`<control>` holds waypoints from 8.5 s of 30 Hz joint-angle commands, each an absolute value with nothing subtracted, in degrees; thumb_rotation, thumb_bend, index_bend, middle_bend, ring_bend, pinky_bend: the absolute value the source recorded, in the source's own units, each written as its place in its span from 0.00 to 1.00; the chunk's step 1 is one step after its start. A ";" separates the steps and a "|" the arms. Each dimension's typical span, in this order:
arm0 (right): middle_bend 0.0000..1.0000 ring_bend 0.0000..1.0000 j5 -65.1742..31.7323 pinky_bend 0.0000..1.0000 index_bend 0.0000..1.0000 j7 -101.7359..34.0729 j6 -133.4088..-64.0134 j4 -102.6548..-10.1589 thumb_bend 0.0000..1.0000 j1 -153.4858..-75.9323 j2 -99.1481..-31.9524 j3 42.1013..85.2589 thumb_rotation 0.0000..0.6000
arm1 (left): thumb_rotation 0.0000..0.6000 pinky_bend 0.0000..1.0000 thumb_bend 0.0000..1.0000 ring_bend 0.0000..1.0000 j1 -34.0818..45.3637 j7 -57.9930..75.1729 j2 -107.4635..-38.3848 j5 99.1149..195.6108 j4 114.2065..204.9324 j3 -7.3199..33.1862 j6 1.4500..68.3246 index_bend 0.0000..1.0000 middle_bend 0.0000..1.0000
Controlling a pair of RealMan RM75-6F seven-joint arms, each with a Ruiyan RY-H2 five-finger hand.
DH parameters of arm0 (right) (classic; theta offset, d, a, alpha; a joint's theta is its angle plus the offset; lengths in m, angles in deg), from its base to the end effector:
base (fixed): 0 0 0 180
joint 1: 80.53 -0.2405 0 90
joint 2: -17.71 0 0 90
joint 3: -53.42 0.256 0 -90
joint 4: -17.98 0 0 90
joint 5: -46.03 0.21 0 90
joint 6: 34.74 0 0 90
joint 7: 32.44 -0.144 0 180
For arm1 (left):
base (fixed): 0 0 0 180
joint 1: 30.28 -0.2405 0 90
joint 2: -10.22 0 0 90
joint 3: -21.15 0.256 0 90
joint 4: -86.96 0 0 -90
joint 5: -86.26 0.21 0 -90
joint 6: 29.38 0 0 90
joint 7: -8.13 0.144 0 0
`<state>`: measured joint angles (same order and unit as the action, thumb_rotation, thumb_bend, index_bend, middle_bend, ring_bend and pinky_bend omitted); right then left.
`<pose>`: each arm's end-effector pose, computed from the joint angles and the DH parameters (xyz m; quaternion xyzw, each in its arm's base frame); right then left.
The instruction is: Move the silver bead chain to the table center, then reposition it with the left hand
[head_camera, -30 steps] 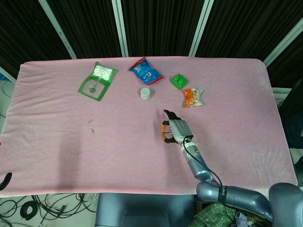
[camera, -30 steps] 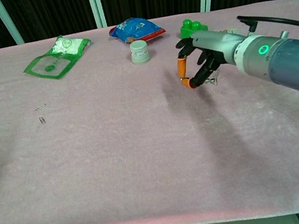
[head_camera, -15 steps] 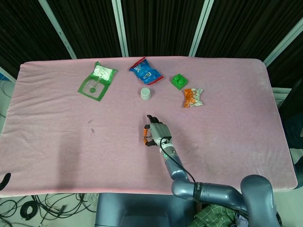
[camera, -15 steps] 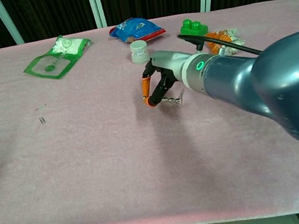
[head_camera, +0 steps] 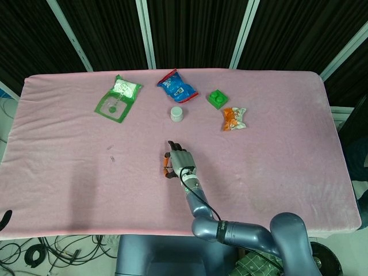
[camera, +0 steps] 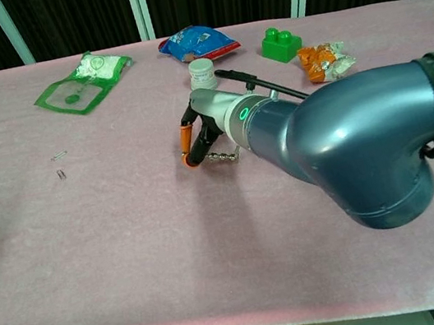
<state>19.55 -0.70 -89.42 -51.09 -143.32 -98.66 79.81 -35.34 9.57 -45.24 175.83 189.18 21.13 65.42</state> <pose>-0.0146 -0.3608 -0.1322 0.6441 -0.5674 0.3620 0.3633 -0.2986 0.1177 0.2030 -0.5561 -0.3879 -0.3816 0.6282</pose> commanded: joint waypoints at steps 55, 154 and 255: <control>0.00 0.01 -9.27 0.18 0.17 -14.84 -99.71 -89.10 0.18 -115.39 -52.37 75.34 1.00 | 1.00 0.00 0.29 0.00 -34.83 13.60 -47.48 178.45 189.02 21.53 65.40 0.11 0.05; 0.00 0.01 -44.95 0.18 0.12 -26.04 -127.64 -72.67 0.18 -80.88 -50.72 55.54 1.00 | 1.00 0.00 0.25 0.00 27.30 66.36 -95.81 107.14 172.22 5.57 40.57 0.48 0.06; 0.00 0.01 -44.98 0.18 0.12 -26.97 -128.39 -73.50 0.18 -80.20 -49.75 57.04 1.00 | 1.00 0.00 0.41 0.00 24.76 67.56 -99.30 116.73 166.57 5.04 40.34 0.62 0.14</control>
